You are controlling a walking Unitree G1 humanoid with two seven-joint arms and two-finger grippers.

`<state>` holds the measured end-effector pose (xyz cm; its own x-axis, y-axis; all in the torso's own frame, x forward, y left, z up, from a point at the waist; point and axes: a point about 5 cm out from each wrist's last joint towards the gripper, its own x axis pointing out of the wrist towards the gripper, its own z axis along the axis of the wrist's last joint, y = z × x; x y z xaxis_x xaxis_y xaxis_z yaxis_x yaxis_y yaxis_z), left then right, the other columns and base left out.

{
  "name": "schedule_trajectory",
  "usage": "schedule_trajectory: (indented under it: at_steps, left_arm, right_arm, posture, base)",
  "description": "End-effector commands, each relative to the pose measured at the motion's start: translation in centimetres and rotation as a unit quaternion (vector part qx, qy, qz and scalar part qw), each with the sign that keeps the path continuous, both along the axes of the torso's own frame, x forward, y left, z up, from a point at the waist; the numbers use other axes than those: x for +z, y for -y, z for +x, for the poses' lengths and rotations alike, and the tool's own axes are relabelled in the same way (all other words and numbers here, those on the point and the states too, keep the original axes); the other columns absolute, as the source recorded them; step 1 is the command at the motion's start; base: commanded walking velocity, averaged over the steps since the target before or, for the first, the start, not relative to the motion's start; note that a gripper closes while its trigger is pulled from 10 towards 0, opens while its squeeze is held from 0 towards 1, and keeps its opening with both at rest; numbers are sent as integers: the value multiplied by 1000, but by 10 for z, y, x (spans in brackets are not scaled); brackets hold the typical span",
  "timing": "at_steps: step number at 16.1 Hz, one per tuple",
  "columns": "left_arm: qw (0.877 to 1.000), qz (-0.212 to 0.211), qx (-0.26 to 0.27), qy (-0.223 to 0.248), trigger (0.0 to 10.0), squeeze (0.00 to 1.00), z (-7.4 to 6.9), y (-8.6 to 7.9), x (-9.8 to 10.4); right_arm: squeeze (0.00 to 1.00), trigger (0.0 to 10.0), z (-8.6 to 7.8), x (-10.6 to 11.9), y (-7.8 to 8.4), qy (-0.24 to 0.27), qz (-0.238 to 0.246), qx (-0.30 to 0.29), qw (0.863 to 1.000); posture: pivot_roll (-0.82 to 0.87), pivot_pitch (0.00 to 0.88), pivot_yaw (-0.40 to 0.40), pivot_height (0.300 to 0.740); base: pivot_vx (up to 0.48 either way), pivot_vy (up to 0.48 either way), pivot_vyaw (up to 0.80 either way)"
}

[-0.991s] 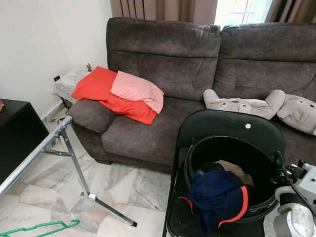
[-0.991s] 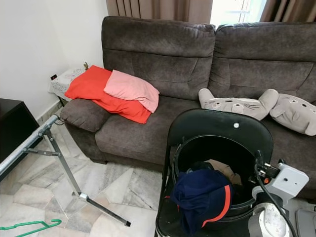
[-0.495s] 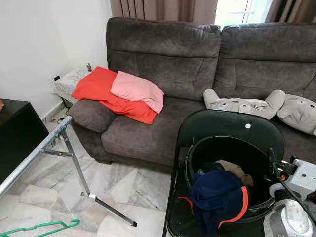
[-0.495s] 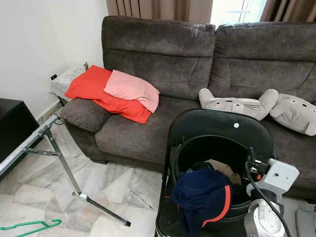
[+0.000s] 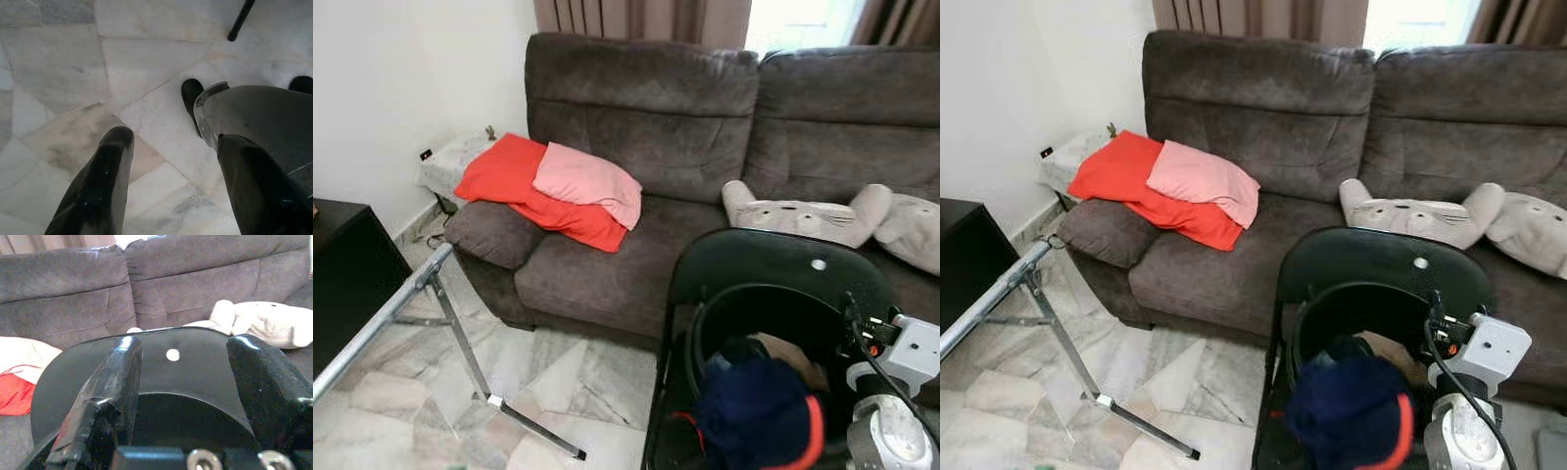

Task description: Hang hanger

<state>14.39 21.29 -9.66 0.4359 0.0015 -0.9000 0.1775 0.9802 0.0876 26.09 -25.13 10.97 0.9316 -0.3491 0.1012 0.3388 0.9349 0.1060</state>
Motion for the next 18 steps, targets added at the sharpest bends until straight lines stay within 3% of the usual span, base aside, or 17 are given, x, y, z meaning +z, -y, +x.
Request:
schedule_trajectory:
  at_steps: [1, 8, 11, 12, 13, 14, 15, 16, 17, 18]
  left_arm:
    - [1000, 4, -2, -4, 10000, 0, -3, -2, -1]
    - [1000, 5, -4, -5, 10000, 0, -3, -3, 0]
    - [1000, 4, -3, -5, 10000, 0, -2, -2, 0]
    - [1000, 3, 0, -5, 10000, 0, -1, -2, 0]
    - [1000, 2, 0, -4, 10000, 0, -1, -2, 0]
    - [1000, 2, -1, -4, 10000, 0, -1, -2, 0]
    - [1000, 3, -3, -4, 10000, 0, 0, -1, 0]
    - [1000, 4, -3, -3, 10000, 0, 0, -2, 0]
    - [1000, 5, -2, -3, 10000, 0, 1, -1, 0]
    - [1000, 5, -2, -3, 10000, 0, 1, -1, 1]
  right_arm:
    - [0, 10000, 2, 2, -1, 2, -4, 2, 1000]
    - [0, 10000, -3, -2, 2, -10, -17, -4, 1000]
    - [0, 10000, -8, 5, 14, -19, -85, -1, 996]
    - [0, 10000, -9, 9, 19, -41, -147, 21, 988]
    - [0, 10000, -10, 15, 23, -69, -238, 71, 966]
    - [0, 10000, -10, 17, 25, -80, -272, 88, 955]
    - [0, 10000, -10, 23, 29, -112, -369, 153, 910]
    - [0, 10000, -13, 24, 32, -162, -462, 246, 837]
    - [0, 10000, -18, 19, 35, -205, -496, 309, 785]
    - [1000, 10000, -22, 18, 37, -218, -494, 343, 769]
  posture:
    - [-16, 0, 33, 740]
    - [-20, 0, 31, 740]
    - [-35, 0, 31, 740]
    - [-36, 0, 32, 740]
    - [-37, 0, 34, 740]
    - [-43, 0, 34, 740]
    - [-54, 0, 36, 740]
    - [-60, 0, 37, 740]
    - [-58, 0, 36, 740]
    - [-52, 0, 35, 740]
  base:
    - [289, 0, 0]
    - [0, 0, 0]
    - [0, 0, 0]
    - [0, 0, 0]
    - [0, 0, 0]
    - [0, 0, 0]
    - [0, 0, 0]
    - [0, 0, 0]
    - [0, 0, 0]
    - [0, 0, 0]
